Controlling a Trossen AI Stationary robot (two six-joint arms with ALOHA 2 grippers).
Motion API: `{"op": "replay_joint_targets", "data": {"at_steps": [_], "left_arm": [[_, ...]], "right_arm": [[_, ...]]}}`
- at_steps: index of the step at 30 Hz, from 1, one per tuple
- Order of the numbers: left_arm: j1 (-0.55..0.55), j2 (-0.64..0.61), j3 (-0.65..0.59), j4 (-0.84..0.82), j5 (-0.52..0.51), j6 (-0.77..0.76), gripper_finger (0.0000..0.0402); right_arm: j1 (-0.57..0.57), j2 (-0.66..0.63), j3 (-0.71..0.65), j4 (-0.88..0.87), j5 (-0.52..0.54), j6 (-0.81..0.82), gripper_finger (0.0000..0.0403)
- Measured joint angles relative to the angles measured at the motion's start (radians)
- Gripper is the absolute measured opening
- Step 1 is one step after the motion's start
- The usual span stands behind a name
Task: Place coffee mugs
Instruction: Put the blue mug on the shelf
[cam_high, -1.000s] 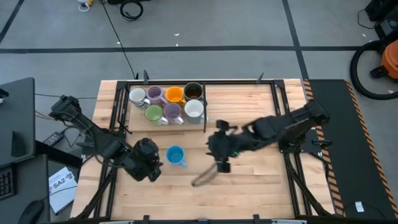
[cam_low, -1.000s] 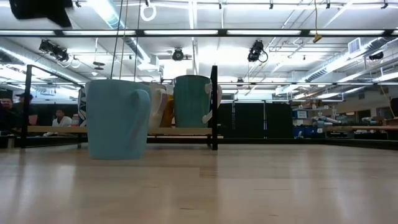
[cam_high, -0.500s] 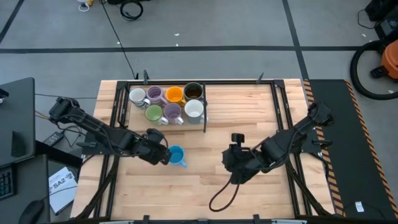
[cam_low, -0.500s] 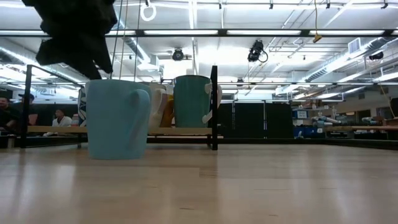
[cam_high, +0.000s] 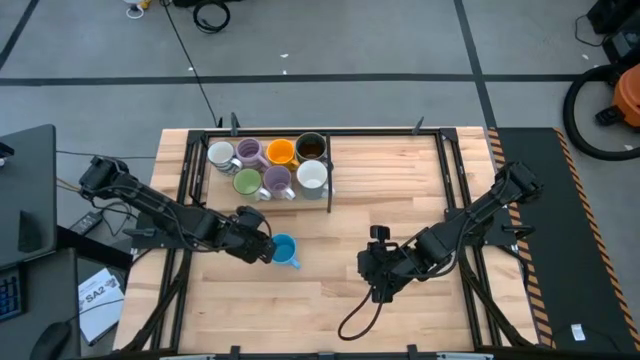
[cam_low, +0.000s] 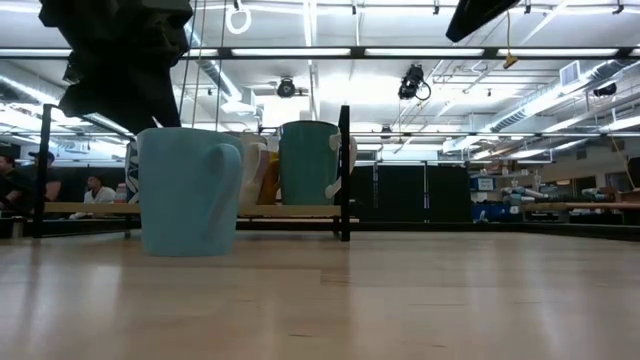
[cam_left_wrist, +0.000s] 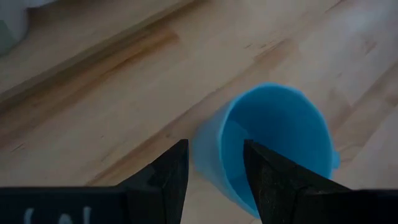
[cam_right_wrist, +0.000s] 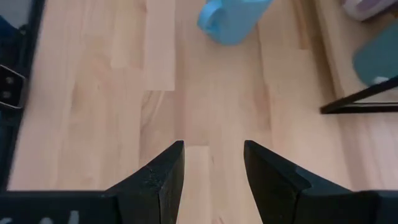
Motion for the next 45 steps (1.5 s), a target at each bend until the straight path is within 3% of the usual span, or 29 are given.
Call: {"op": "replay_joint_targets", "data": {"at_steps": [12,25,31,41,45], "left_arm": [[0.000,0.129,0.001,0.047,0.027,-0.003,0.0160],[0.000,0.131,0.000,0.048,0.055,-0.002,0.0158],[0.000,0.131,0.000,0.049,0.055,-0.002,0.0124],[0.000,0.130,0.000,0.042,0.058,0.003,0.0032],[0.000,0.124,0.007,0.009,0.061,0.002,0.0031]], "right_arm": [[0.000,0.000,-0.019,0.066,-0.030,0.000,0.0172],[-0.004,0.000,-0.019,0.077,-0.030,-0.004,0.0172],[-0.003,0.000,-0.019,0.077,-0.030,-0.004,0.0172],[-0.004,0.000,-0.019,0.078,-0.029,-0.004,0.0172],[-0.003,0.000,-0.019,0.079,-0.030,-0.004,0.0172]]}}
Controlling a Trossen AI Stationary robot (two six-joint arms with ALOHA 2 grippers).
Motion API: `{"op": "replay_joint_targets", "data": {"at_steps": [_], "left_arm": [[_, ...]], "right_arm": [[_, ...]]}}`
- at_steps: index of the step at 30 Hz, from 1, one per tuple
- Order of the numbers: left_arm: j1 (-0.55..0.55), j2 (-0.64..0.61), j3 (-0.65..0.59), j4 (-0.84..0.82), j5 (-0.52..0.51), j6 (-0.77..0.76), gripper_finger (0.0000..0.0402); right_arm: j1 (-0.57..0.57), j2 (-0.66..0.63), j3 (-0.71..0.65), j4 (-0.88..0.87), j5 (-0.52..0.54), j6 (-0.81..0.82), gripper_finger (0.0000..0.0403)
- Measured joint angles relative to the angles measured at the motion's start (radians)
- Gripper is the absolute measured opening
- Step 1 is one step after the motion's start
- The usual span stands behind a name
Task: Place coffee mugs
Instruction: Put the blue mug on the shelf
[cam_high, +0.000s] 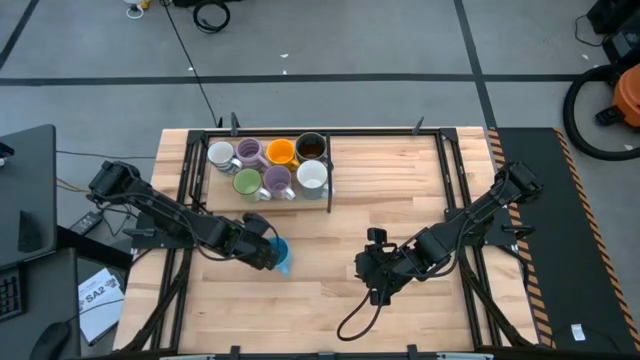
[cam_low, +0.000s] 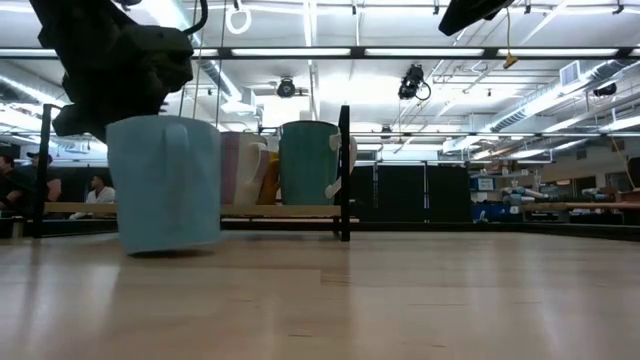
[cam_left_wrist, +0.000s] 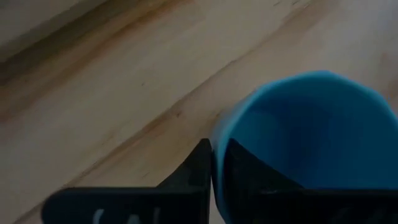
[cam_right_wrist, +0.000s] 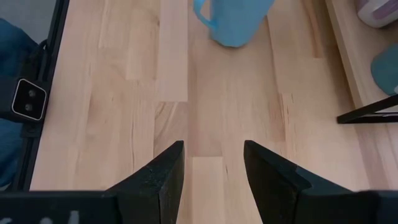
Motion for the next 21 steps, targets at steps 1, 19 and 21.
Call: {"op": "replay_joint_targets", "data": {"at_steps": [1,19,21], "left_arm": [[0.000,0.000,0.009,-0.023,0.001,0.000,0.0031],[0.000,0.000,0.378,-0.847,-0.017,0.021,0.0033],[0.000,-0.003,0.400,-0.918,-0.017,0.022,0.0033]], "right_arm": [[0.000,0.000,0.000,0.000,0.000,0.000,0.0172],[0.000,0.000,0.000,0.008,0.000,0.000,0.0172],[0.000,0.000,0.000,0.008,0.000,0.000,0.0172]]}}
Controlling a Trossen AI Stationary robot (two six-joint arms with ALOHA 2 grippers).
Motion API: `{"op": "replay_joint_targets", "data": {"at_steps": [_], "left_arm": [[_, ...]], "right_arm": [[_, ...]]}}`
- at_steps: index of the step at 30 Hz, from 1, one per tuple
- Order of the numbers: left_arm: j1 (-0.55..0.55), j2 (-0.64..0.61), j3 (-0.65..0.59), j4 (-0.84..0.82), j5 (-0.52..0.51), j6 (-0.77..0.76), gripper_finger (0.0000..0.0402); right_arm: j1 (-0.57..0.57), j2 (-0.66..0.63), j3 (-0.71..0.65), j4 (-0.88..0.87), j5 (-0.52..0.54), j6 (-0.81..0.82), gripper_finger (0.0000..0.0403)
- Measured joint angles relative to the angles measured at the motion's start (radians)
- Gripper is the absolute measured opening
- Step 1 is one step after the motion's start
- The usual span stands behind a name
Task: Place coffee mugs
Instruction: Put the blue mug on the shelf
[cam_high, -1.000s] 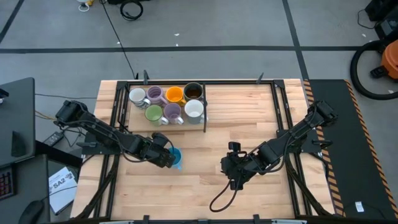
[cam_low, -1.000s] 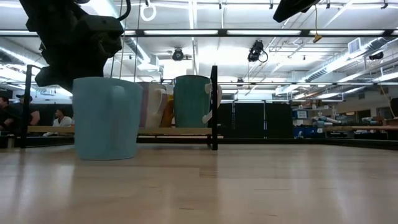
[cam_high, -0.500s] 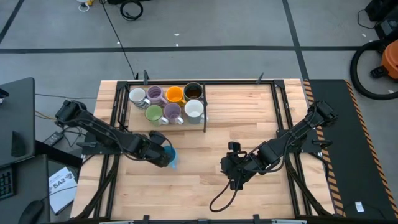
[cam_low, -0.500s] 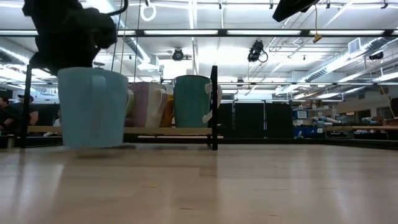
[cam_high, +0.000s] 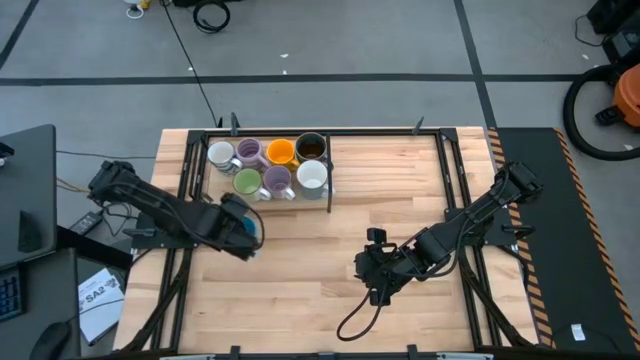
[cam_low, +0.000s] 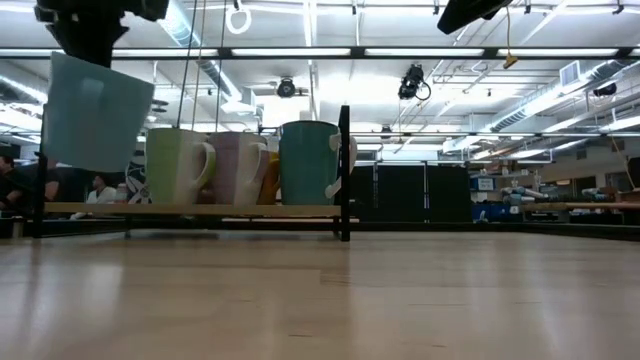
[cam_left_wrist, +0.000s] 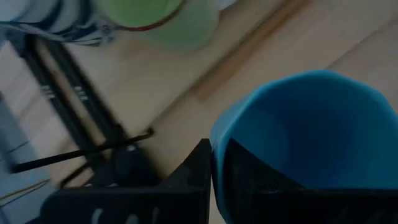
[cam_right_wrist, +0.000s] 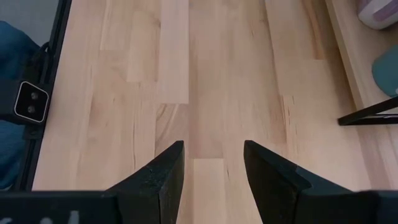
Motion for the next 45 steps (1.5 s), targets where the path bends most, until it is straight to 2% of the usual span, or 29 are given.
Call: {"op": "replay_joint_targets", "data": {"at_steps": [6,12,23,29,45], "left_arm": [[0.000,-0.078,-0.030,-0.039,-0.002,0.017,0.0033],[0.000,-0.191,-0.102,-0.043,-0.060,0.012,0.0034],[0.048,-0.357,-0.275,-0.043,-0.078,-0.117,0.0034],[0.114,-0.370,-0.322,-0.038,-0.093,-0.141,0.0034],[0.294,-0.368,-0.323,-0.010,-0.137,-0.140,0.0034]], "right_arm": [[0.000,0.000,0.000,0.003,0.000,0.000,0.0172],[0.000,0.000,0.000,0.011,0.000,-0.001,0.0172],[0.000,0.000,0.000,0.019,0.000,-0.026,0.0172],[-0.001,0.000,0.000,0.019,0.000,-0.027,0.0172],[-0.001,0.000,0.000,0.020,0.000,-0.046,0.0172]]}}
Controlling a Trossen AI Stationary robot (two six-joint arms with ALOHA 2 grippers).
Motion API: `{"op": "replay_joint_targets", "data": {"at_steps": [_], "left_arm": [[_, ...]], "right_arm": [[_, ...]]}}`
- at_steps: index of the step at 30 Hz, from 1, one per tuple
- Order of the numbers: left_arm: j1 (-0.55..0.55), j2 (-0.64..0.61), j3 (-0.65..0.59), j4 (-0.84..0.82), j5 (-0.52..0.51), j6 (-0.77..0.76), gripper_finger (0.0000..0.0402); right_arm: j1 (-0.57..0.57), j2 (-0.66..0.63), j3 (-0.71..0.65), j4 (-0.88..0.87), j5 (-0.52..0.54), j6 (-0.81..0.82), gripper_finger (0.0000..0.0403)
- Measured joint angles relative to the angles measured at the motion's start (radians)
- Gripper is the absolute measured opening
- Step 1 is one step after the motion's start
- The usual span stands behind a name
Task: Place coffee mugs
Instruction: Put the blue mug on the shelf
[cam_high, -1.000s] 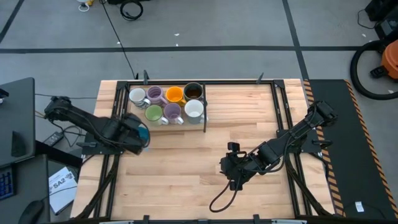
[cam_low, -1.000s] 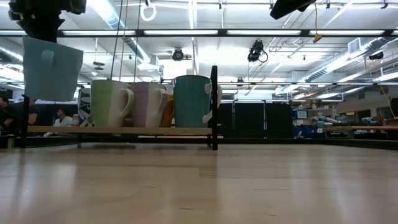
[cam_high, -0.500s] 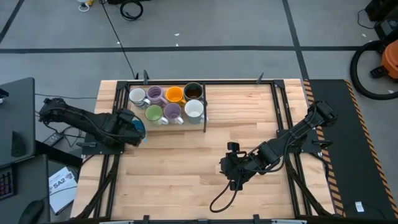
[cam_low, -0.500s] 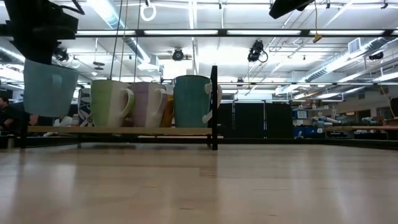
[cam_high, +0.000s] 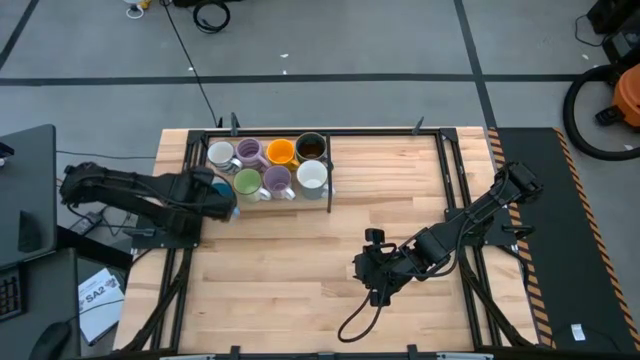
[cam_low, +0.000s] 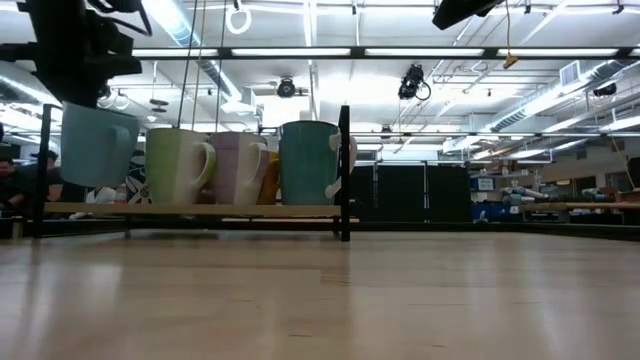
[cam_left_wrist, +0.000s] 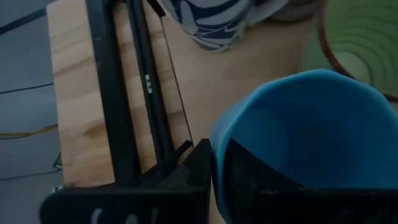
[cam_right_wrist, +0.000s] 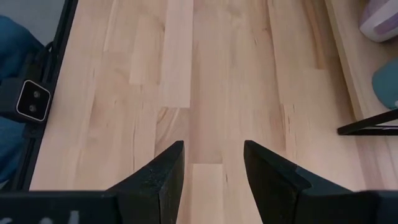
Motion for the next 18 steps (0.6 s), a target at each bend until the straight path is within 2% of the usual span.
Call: {"op": "replay_joint_targets", "data": {"at_steps": [18], "left_arm": [[0.175,0.000,0.000,0.024,-0.003,0.011,0.0034]], "right_arm": [[0.000,0.000,0.000,0.001,0.000,-0.007,0.0172]]}}
